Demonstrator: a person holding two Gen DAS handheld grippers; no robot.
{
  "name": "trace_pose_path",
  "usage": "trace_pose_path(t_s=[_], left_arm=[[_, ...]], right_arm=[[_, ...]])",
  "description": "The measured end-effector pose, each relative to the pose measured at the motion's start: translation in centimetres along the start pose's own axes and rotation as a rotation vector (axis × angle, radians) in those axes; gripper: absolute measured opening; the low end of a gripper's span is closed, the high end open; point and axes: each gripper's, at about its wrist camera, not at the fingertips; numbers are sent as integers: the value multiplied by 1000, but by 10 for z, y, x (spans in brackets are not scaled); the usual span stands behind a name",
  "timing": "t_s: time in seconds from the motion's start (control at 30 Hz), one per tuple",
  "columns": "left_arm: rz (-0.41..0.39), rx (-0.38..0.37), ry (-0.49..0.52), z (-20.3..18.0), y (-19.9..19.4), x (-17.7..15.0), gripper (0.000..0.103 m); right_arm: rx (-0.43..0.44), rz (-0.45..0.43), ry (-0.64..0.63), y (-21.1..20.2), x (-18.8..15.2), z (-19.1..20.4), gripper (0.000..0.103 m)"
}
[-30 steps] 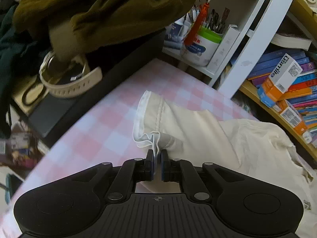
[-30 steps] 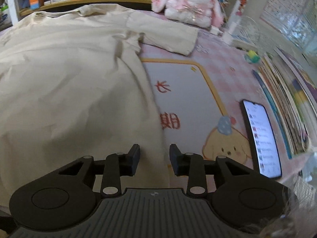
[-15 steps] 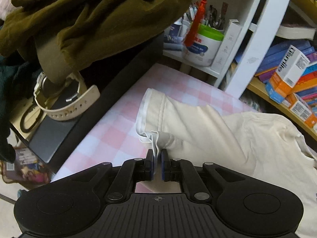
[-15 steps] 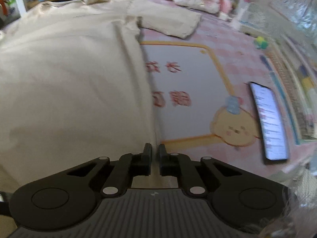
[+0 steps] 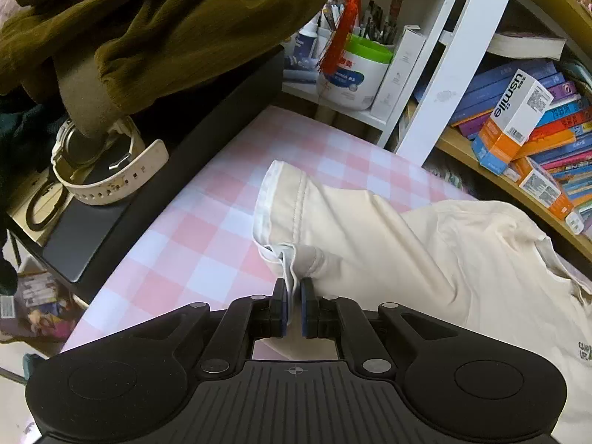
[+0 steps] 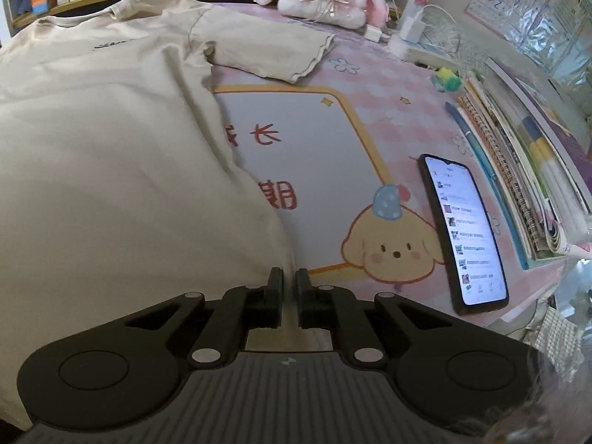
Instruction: Fold clothes
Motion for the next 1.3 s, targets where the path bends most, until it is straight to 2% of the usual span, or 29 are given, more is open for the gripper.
trace_pose_path(t_s=[0.1, 0.23, 0.5, 0.6, 0.63, 0.67, 0.7, 0.77, 0.83, 0.93, 1.07, 1.2, 1.3], left_arm=[[-8, 13, -19, 8, 5, 5, 6], [-11, 19, 17, 3, 10, 7, 5], [-2, -10, 51, 2, 4, 3, 10], [-33, -26, 86, 0, -19, -1, 13], [-50, -33, 98, -2, -28, -3, 14], [-66, -41, 109, -4, -38, -5, 17], [-83, -49, 121, -6, -48, -7, 19], [-101, -99, 136, -15, -66, -15, 24], [-87, -165, 142, -30, -80, -29, 24], [-53, -262, 155, -55, -97, -52, 25], [1, -356, 230, -92, -115, -87, 27], [52, -392, 253, -118, -130, -115, 32], [71, -372, 253, -133, -138, -128, 33]], right_arm=[[9, 14, -11, -1, 1, 2, 7], [89, 35, -8, -11, 0, 12, 7], [53, 27, 2, -12, -1, 13, 7], [55, 28, -5, -12, 1, 14, 8], [56, 21, -13, -15, 2, 16, 10], [58, 14, -21, -18, 4, 18, 18], [61, 1, -33, -22, 7, 21, 30], [83, -32, -68, -31, 16, 28, 43], [126, -58, -116, -36, 28, 40, 44], [193, -120, -228, -38, 46, 65, 55], [309, -190, -410, -28, 72, 101, 60], [416, -253, -580, -9, 98, 129, 64], [487, -304, -683, 9, 120, 133, 68]])
Point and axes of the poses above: each gripper's, at about its wrist camera, not at the fingertips, and y roughly the way its jaws point, z to its left, x to its top, and after that the axes turned 14 degrees about -z, right-handed
